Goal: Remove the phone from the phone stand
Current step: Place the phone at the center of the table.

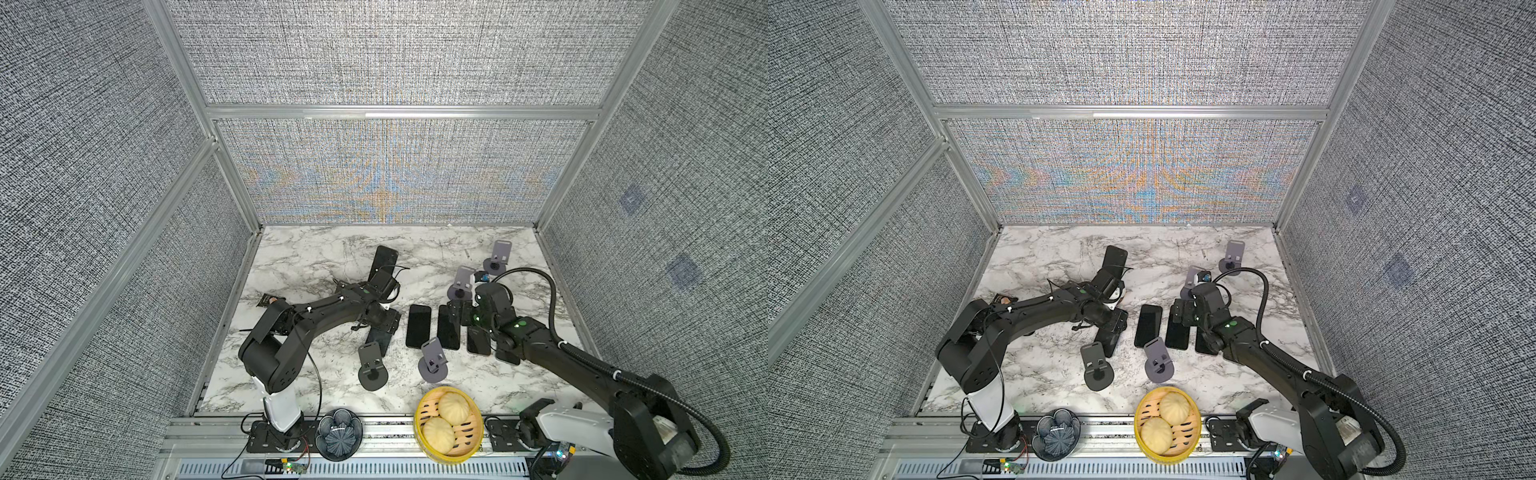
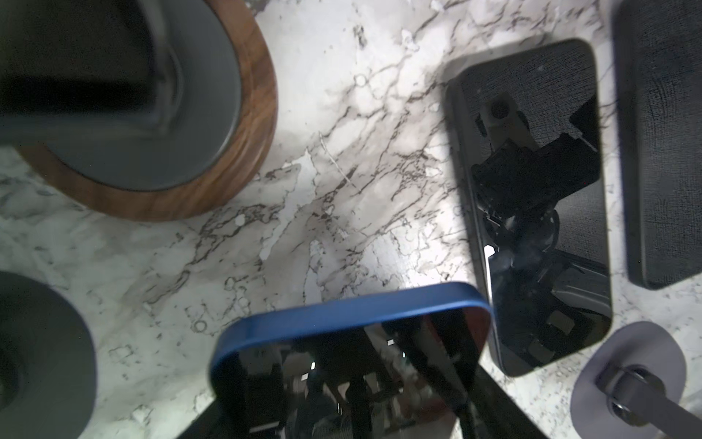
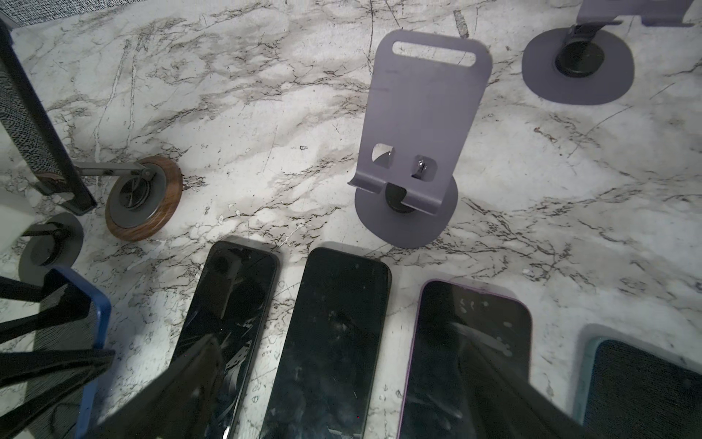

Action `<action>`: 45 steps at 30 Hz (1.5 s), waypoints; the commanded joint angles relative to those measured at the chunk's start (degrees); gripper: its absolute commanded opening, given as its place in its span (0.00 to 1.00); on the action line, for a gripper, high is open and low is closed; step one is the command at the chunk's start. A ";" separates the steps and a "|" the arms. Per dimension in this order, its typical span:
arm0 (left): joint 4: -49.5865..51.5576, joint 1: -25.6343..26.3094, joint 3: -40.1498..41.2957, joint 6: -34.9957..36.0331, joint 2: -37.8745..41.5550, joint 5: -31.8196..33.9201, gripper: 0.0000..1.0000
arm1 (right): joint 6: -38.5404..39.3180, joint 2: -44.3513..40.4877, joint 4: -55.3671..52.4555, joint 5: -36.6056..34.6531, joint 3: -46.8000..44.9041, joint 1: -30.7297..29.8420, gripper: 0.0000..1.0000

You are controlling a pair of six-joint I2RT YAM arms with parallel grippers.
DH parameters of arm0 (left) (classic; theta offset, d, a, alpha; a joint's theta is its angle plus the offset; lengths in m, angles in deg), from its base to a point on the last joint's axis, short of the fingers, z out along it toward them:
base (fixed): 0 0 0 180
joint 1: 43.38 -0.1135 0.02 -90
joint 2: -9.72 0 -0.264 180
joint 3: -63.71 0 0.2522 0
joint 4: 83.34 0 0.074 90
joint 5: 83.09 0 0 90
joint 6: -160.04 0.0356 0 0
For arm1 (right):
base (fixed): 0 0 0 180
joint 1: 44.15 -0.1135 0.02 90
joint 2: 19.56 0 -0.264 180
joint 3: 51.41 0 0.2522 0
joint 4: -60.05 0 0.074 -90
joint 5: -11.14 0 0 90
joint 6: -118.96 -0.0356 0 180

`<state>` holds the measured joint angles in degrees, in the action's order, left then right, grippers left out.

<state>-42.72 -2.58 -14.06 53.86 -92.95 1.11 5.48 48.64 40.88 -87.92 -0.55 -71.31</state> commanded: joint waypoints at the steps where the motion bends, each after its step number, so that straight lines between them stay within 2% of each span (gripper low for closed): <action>1: -1.07 0.17 -0.63 -0.54 -1.44 1.33 0.60 | -0.24 -0.57 0.13 -0.93 0.22 0.00 0.99; 23: -0.33 0.69 -2.35 -1.79 -7.05 2.05 0.61 | -0.68 0.32 0.49 -0.61 0.18 0.03 0.99; 45: -0.14 0.69 -1.48 -2.14 -7.42 0.68 0.67 | -0.68 -0.46 0.40 -0.56 -0.05 0.09 0.99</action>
<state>-49.19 -1.88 -16.51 52.48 -99.51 4.80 5.04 48.36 40.91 -88.03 -0.55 -71.24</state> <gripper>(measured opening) 0.704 0.992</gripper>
